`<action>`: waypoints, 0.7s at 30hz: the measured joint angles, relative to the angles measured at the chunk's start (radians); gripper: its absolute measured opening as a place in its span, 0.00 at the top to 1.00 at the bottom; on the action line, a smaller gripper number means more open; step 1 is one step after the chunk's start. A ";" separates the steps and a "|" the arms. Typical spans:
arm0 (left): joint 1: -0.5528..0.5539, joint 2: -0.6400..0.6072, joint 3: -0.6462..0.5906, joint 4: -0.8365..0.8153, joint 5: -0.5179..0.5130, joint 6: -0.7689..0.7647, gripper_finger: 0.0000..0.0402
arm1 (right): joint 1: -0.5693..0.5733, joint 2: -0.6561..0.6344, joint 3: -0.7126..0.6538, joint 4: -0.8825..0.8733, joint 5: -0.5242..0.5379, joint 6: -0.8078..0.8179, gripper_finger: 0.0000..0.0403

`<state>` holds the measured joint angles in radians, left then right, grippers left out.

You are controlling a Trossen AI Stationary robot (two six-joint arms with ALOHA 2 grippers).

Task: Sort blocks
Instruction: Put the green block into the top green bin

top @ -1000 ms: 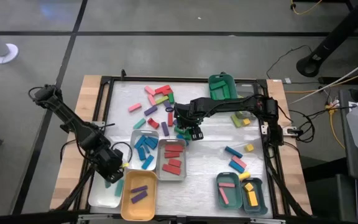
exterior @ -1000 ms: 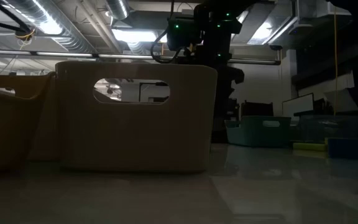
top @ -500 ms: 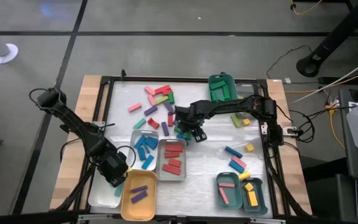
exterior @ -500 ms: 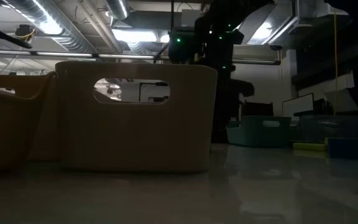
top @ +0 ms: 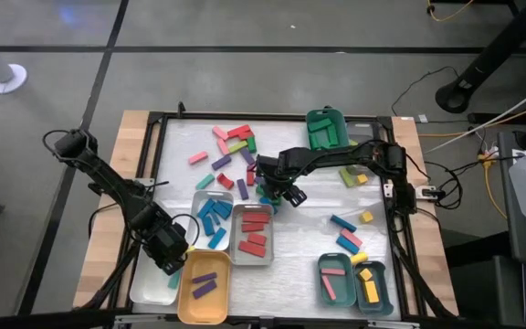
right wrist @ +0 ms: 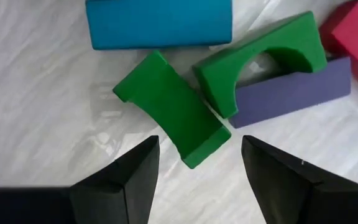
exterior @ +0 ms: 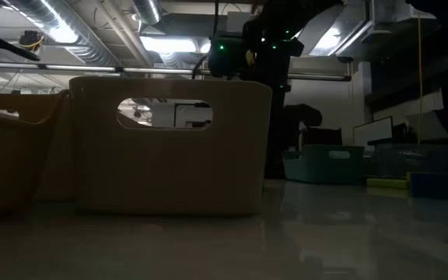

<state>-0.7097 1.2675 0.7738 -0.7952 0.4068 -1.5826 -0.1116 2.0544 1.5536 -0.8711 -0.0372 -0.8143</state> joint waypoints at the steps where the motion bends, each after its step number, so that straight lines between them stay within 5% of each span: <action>1: 0.000 0.000 0.000 0.000 0.000 0.000 0.66 | 0.000 0.002 0.000 0.001 0.000 -0.010 0.43; 21: 0.000 0.000 0.000 -0.001 -0.038 0.041 0.66 | 0.000 0.023 -0.095 0.060 -0.068 -0.025 0.43</action>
<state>-0.7101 1.2671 0.7738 -0.7959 0.3689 -1.5417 -0.1120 2.0769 1.4590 -0.8116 -0.1049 -0.8391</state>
